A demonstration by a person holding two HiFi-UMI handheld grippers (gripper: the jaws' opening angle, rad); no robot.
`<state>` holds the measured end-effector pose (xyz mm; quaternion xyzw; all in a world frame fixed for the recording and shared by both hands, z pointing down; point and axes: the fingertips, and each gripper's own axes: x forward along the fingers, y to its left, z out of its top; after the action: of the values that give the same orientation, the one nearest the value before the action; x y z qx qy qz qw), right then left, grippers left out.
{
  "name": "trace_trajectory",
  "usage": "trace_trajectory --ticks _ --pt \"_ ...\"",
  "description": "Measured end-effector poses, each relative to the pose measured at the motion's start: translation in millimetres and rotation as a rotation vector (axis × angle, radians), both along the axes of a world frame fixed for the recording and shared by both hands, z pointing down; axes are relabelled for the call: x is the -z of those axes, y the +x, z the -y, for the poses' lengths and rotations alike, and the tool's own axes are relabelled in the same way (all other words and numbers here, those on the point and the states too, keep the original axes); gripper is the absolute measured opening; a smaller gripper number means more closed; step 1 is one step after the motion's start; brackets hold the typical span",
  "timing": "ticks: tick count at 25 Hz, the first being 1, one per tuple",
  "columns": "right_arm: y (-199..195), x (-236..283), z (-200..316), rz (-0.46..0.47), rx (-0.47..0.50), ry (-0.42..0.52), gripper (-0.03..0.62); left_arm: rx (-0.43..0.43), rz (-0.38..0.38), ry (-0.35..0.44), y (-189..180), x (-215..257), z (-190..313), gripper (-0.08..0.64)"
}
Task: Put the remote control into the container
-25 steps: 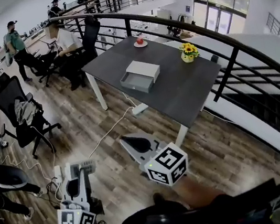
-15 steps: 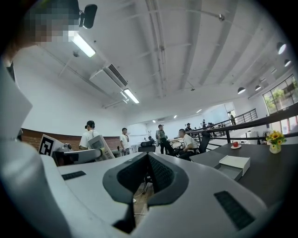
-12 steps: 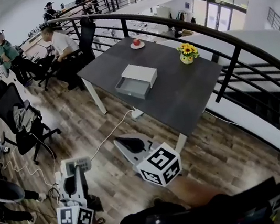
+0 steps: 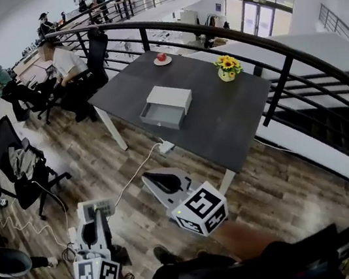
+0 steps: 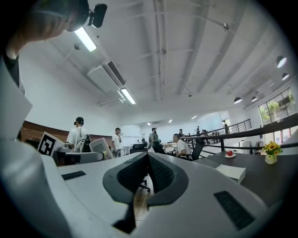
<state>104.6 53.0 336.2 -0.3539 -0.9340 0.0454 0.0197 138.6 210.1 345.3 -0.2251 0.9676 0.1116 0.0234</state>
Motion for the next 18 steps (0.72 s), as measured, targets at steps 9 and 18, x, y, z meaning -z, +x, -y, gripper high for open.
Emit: trace_trajectory --ticks 9,18 --pt "-50 2 -52 -0.011 -0.060 -0.004 0.002 -0.074 0.016 -0.007 -66 4 -57 0.107" --pt "-91 -9 -84 -0.018 -0.123 0.016 0.002 -0.166 0.025 -0.008 -119 -6 -86 0.107"
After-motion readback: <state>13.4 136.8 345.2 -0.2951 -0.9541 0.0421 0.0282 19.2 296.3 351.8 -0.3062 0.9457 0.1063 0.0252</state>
